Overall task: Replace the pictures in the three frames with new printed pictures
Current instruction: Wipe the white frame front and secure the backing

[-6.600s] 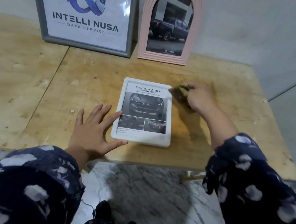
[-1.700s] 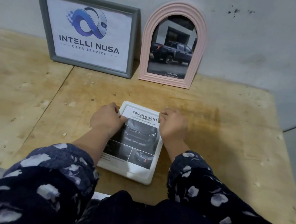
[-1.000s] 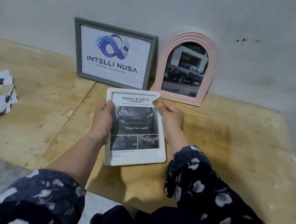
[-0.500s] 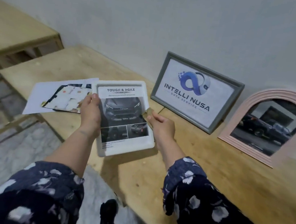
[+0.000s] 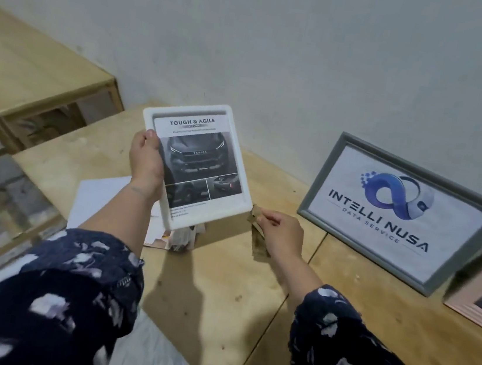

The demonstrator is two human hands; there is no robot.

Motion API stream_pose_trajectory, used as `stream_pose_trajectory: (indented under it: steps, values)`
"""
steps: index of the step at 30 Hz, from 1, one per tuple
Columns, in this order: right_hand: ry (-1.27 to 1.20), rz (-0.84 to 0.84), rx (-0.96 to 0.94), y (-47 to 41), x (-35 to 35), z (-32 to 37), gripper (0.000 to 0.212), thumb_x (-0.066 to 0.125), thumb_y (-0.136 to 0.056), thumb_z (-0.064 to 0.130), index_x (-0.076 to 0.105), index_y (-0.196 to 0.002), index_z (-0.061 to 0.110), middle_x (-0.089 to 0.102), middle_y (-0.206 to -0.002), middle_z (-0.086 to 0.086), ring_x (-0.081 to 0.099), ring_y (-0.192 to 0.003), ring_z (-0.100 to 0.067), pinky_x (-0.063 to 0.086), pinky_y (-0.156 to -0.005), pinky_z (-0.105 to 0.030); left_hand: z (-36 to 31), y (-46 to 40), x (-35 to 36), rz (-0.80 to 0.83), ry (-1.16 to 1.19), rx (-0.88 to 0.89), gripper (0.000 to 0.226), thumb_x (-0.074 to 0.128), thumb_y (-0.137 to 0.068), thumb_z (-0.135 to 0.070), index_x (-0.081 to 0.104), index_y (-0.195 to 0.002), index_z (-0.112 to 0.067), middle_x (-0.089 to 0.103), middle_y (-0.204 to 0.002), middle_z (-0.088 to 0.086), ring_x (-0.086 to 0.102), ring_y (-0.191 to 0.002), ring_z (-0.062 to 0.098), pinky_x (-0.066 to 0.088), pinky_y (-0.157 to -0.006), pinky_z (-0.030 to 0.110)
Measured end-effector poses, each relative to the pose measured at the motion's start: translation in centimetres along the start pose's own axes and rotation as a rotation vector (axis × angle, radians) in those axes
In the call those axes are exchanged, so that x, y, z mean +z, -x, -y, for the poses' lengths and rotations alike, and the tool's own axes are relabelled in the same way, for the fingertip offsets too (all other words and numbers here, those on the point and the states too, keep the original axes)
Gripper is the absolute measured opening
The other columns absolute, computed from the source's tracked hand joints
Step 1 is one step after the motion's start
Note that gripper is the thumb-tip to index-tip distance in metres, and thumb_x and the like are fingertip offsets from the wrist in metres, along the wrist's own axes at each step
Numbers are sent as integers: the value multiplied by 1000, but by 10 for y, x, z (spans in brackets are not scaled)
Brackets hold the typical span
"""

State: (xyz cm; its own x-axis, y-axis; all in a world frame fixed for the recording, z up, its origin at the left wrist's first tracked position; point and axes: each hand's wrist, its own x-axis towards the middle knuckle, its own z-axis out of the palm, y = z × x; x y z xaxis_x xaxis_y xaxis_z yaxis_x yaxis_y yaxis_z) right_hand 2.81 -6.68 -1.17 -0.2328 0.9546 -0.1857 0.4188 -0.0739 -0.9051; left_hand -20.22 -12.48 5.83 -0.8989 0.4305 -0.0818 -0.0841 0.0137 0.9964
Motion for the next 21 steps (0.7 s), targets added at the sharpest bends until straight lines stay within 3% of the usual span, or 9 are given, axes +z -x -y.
stream_pose_trajectory:
  steps: [2,5,7,10,12,14,18,21]
  values:
    - [73,-54,-57,-20,7,9,23,61,-92,21,72,-112,21,71,-109,6,62,-88,-8,42,-73,-18,1,-31,-3,24,-15,-12,25,40,-91,-34,53,-71,-32,54,-87,7,50,-86,22,46,-89,43]
    - [163,-115,-224,-49,12,30,25,55,-95,21,69,-117,19,65,-104,15,57,-85,-3,39,-69,-13,-4,-52,-2,81,-14,-28,24,40,-92,-33,53,-73,-31,55,-92,9,50,-87,23,45,-86,43]
    - [304,-147,-322,-68,15,35,26,50,-96,17,71,-112,19,69,-104,3,62,-90,-15,44,-68,-22,-5,-57,1,105,29,-36,22,39,-95,-29,52,-78,-29,56,-92,7,50,-87,23,45,-86,42]
    - [657,44,-225,-92,35,9,37,38,-98,22,60,-125,31,58,-115,-13,56,-100,-34,45,-80,-32,4,-70,4,112,43,-63,22,38,-98,-27,49,-78,-26,51,-84,2,44,-83,20,40,-80,37]
    - [904,240,-179,-88,49,-19,41,32,-100,27,46,-138,30,49,-136,-9,43,-121,-32,40,-94,-38,10,-73,6,112,58,-79,22,39,-96,-24,48,-76,-25,44,-78,0,38,-78,19,35,-77,36]
    - [990,250,-229,-82,58,-35,44,31,-99,25,35,-143,25,37,-148,1,31,-129,-28,35,-99,-43,14,-77,9,119,59,-84,23,38,-95,-20,47,-74,-25,40,-73,-2,33,-70,16,33,-72,34]
    - [984,315,-183,-91,55,-28,45,31,-98,21,39,-142,30,30,-153,5,28,-134,-29,32,-103,-44,17,-75,22,156,38,-72,27,34,-100,-17,43,-75,-24,38,-72,-5,30,-65,11,31,-64,27]
    - [407,256,17,-89,45,-3,40,32,-95,29,58,-126,37,58,-129,3,53,-115,-25,43,-97,-38,16,-72,32,181,35,-68,24,34,-99,-16,48,-80,-19,39,-69,-8,30,-62,9,29,-61,25]
